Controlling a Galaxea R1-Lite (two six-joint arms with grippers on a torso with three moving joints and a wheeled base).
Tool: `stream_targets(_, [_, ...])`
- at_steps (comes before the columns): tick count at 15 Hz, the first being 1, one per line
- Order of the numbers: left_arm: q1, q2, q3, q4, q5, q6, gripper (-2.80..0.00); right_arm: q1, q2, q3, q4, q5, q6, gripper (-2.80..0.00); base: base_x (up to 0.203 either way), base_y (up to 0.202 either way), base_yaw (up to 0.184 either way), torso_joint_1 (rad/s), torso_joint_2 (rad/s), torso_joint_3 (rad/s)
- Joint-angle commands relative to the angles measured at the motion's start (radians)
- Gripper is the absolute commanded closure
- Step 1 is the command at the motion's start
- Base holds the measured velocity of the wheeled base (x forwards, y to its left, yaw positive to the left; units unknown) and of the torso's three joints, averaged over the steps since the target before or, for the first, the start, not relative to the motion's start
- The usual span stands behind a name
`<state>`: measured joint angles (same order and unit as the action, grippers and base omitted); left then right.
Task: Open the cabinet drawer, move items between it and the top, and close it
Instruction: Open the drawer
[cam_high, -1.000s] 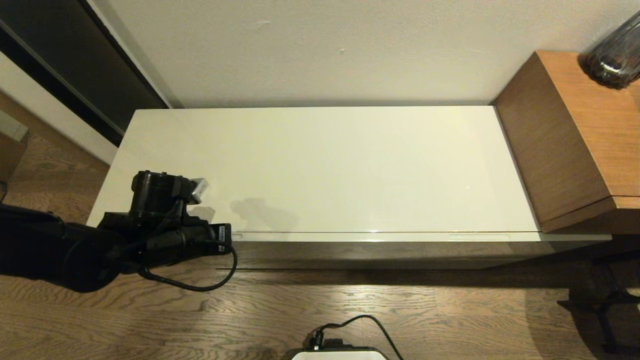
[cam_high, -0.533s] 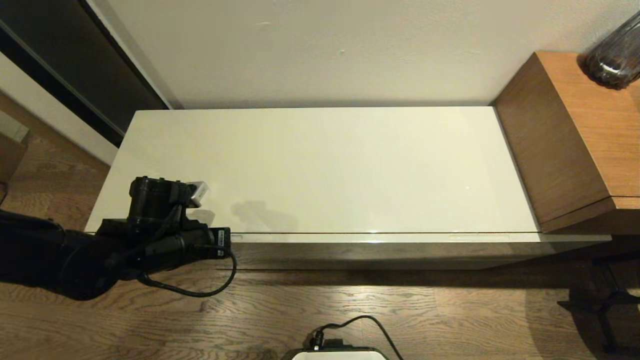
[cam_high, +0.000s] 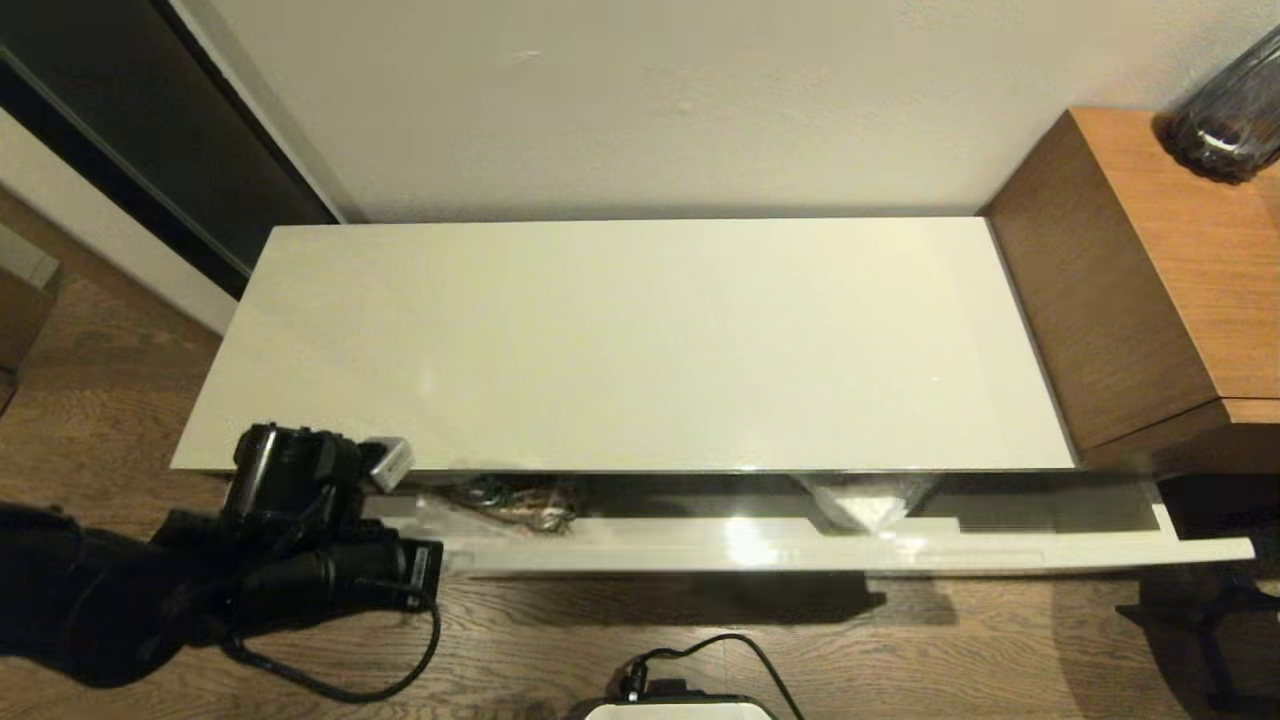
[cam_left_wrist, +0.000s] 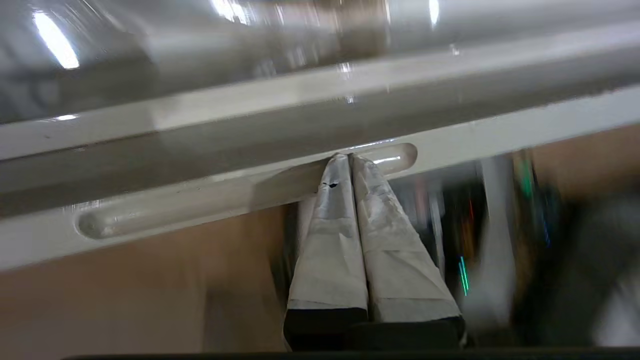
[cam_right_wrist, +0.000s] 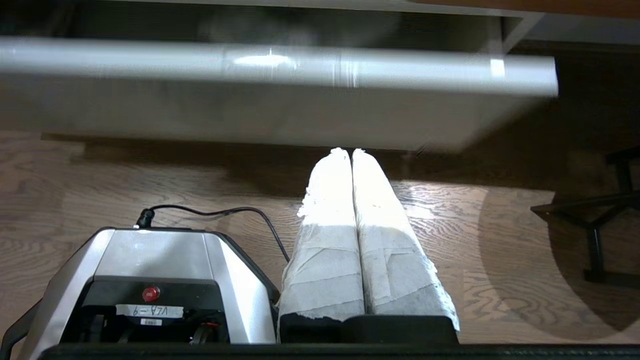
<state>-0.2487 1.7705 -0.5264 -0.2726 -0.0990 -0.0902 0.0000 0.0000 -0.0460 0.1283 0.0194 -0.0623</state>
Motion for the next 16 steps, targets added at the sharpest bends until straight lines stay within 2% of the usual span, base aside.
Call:
stream_targets(1, [0.0, -0.169, 0.046, 0.038, -0.026, -0.003, 0.0, 0.0, 0.002, 0.0, 0.001, 0.001, -0.001, 0.0, 0.0, 0.0, 0.0, 0.0, 0.0, 0.0])
stream_targets(3, [0.0, -0.352, 0.034, 0.186, -0.06, -0.019, 0.0, 0.0, 0.002, 0.0, 0.001, 0.001, -0.001, 0.0, 0.0, 0.0, 0.0, 0.0, 0.0, 0.0])
stream_targets(5, [-0.001, -0.481, -0.022, 0.391, -0.101, -0.075, 0.0, 0.0, 0.002, 0.0, 0.001, 0.001, -0.001, 0.0, 0.0, 0.0, 0.0, 0.0, 0.0, 0.0])
stream_targets(9, [-0.001, -0.476, -0.071, 0.437, -0.115, -0.196, 0.0, 0.0, 0.002, 0.0, 0.001, 0.001, -0.001, 0.0, 0.0, 0.0, 0.0, 0.0, 0.0, 0.0])
stream_targets(10, [-0.001, -0.477, -0.072, 0.438, -0.116, -0.198, 0.0, 0.0, 0.002, 0.0, 0.001, 0.001, -0.001, 0.0, 0.0, 0.0, 0.0, 0.0, 0.0, 0.0])
stream_targets(12, [-0.002, -0.474, -0.083, 0.472, -0.129, -0.282, 0.0, 0.0, 0.002, 0.0, 0.001, 0.001, -0.001, 0.0, 0.0, 0.0, 0.0, 0.0, 0.0, 0.0])
stream_targets(13, [-0.003, -0.474, -0.087, 0.488, -0.141, -0.289, 0.0, 0.0, 0.002, 0.0, 0.001, 0.001, -0.001, 0.0, 0.0, 0.0, 0.0, 0.0, 0.0, 0.0])
stream_targets(14, [-0.002, -0.471, -0.097, 0.502, -0.196, -0.302, 0.0, 0.0, 0.002, 0.0, 0.001, 0.001, -0.001, 0.0, 0.0, 0.0, 0.0, 0.0, 0.0, 0.0])
stream_targets(16, [0.0, -0.456, -0.111, 0.504, -0.378, -0.363, 0.0, 0.0, 0.002, 0.0, 0.001, 0.001, -0.001, 0.0, 0.0, 0.0, 0.0, 0.0, 0.0, 0.0])
